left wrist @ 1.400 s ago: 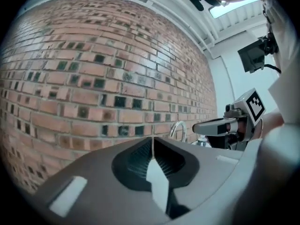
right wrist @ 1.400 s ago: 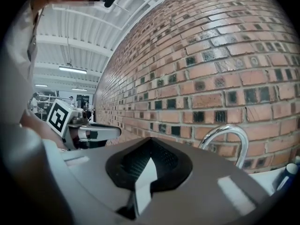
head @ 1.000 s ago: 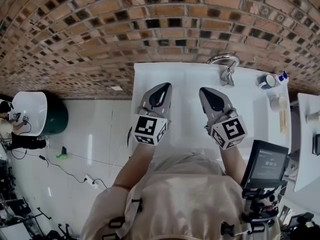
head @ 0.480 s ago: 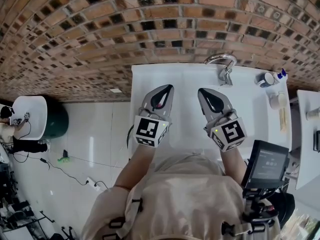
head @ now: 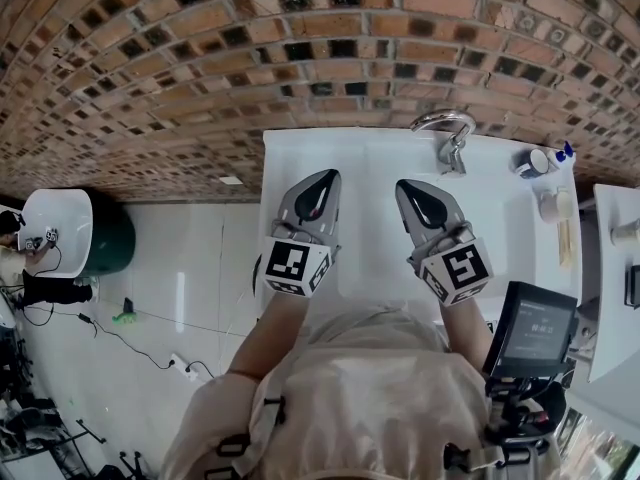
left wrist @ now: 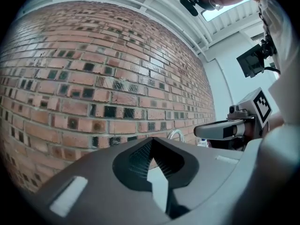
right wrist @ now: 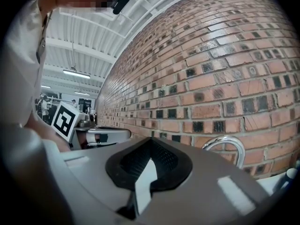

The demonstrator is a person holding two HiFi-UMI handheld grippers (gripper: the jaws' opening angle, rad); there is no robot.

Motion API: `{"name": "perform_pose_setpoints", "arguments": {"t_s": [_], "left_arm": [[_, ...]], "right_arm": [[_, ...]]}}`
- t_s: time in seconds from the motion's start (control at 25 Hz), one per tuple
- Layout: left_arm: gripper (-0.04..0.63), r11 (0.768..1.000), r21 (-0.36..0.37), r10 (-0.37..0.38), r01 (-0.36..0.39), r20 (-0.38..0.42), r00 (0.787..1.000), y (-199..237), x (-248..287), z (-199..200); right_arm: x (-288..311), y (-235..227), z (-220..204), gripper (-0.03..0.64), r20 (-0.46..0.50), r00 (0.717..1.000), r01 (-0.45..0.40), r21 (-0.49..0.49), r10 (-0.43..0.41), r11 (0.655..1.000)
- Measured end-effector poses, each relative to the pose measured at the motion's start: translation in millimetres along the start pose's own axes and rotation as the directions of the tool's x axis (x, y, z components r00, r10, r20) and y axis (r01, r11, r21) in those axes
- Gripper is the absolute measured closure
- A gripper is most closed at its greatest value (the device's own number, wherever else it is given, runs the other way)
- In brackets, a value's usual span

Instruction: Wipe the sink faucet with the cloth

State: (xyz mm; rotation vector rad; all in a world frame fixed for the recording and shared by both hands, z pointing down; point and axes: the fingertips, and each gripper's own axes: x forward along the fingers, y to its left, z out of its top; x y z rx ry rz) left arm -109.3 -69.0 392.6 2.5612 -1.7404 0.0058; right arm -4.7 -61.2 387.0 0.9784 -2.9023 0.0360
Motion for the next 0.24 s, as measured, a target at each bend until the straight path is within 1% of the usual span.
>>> {"name": "perform_pose_setpoints", "arguments": {"t_s": [0.12, 0.24], "left_arm": [[0.593, 1.000, -0.014, -0.009, 0.009, 0.002, 1.000, -1.2, 1.1, -0.5], [0.593, 1.000, -0.012, -0.013, 0.013, 0.001, 1.000, -1.7, 3.5, 0.4]], "right_arm": [[-0.1, -0.3, 0.4, 0.627, 0.002, 1.000, 0.000, -0.002, 0.000, 1.000], [0.4, -1.9, -1.1, 0.627, -0.001, 1.000, 0.001, 0.004, -0.001, 1.000]]}}
